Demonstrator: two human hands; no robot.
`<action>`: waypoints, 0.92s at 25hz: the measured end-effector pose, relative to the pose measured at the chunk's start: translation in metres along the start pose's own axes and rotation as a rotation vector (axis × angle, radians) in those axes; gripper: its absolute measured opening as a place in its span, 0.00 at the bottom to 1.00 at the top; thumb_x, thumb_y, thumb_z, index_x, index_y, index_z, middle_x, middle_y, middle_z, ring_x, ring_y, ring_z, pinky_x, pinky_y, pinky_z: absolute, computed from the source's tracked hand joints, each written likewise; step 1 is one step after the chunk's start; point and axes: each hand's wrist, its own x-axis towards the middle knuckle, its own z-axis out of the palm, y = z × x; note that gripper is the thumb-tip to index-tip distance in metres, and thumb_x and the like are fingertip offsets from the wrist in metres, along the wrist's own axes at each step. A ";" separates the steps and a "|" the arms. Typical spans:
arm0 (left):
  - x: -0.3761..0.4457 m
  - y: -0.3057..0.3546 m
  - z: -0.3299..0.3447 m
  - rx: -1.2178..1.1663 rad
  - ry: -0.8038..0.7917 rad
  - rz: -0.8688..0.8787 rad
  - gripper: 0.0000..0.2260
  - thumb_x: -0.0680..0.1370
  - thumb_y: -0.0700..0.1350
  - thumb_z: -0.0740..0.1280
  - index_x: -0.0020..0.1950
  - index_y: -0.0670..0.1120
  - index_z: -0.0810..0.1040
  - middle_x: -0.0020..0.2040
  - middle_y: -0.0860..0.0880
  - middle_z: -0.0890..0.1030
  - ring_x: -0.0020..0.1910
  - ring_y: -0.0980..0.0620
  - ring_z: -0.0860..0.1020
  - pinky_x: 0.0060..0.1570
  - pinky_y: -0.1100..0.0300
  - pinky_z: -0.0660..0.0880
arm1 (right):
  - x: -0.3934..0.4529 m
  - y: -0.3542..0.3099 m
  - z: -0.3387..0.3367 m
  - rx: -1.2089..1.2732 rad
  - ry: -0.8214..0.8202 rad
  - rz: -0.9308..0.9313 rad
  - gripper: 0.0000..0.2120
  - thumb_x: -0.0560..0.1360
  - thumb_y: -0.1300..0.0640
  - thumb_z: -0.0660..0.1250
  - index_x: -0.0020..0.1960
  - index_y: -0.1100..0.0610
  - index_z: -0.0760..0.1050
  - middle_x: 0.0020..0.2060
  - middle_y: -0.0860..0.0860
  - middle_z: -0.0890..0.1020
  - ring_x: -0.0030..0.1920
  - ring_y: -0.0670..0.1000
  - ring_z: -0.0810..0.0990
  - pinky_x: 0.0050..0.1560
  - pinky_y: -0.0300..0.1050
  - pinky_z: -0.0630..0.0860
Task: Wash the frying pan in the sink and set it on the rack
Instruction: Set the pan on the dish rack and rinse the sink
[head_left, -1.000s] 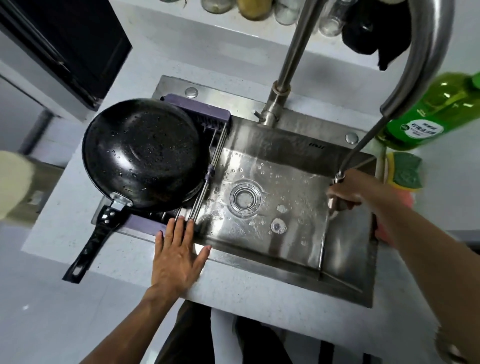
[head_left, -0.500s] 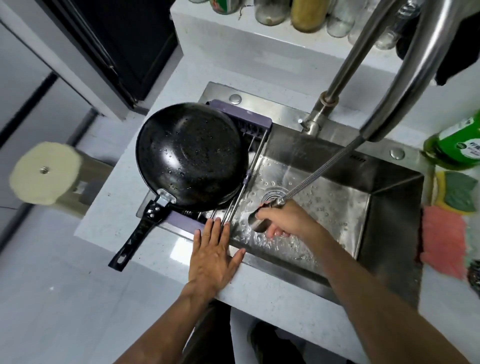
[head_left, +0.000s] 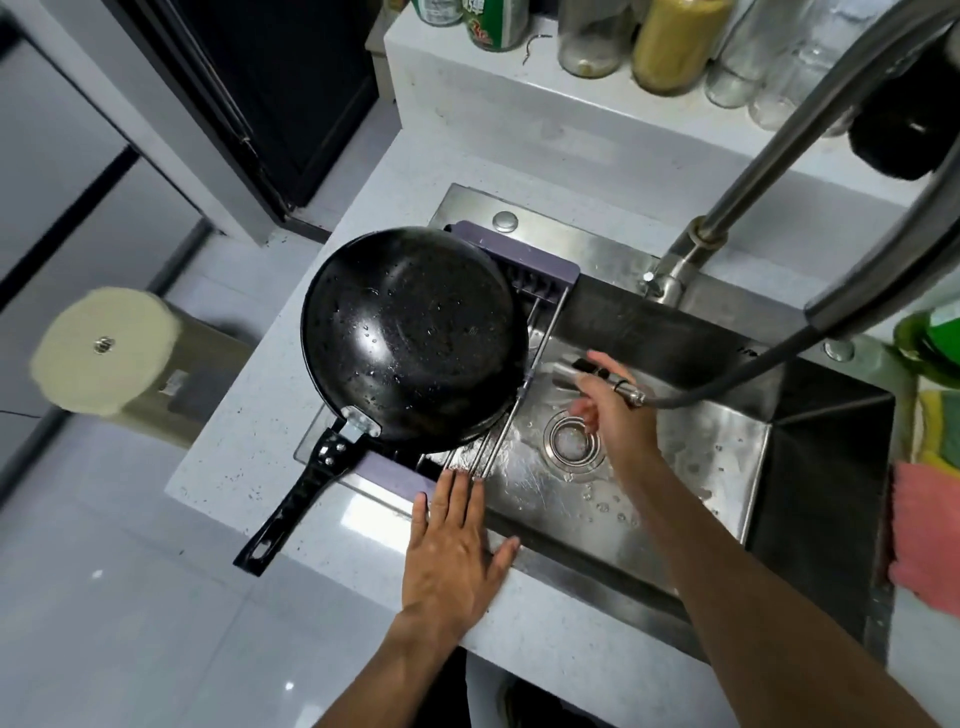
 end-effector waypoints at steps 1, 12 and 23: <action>0.001 0.001 0.001 0.004 -0.008 0.006 0.37 0.76 0.68 0.35 0.78 0.47 0.38 0.79 0.48 0.37 0.75 0.49 0.31 0.75 0.47 0.35 | 0.009 -0.004 0.001 0.020 0.025 -0.034 0.18 0.77 0.61 0.70 0.66 0.51 0.77 0.34 0.53 0.84 0.30 0.46 0.79 0.26 0.35 0.72; -0.001 0.000 -0.006 0.000 -0.010 -0.001 0.36 0.78 0.67 0.41 0.80 0.48 0.44 0.80 0.49 0.42 0.77 0.50 0.35 0.76 0.50 0.36 | 0.027 -0.020 -0.084 -0.432 0.125 -0.040 0.20 0.74 0.58 0.72 0.66 0.57 0.77 0.50 0.60 0.85 0.47 0.61 0.84 0.52 0.59 0.81; -0.003 0.007 -0.011 -0.053 -0.006 -0.010 0.41 0.73 0.70 0.38 0.80 0.47 0.50 0.80 0.48 0.48 0.78 0.51 0.39 0.76 0.51 0.38 | 0.019 -0.027 -0.220 -1.253 0.126 0.178 0.13 0.69 0.47 0.70 0.38 0.58 0.81 0.31 0.51 0.82 0.33 0.53 0.78 0.39 0.44 0.72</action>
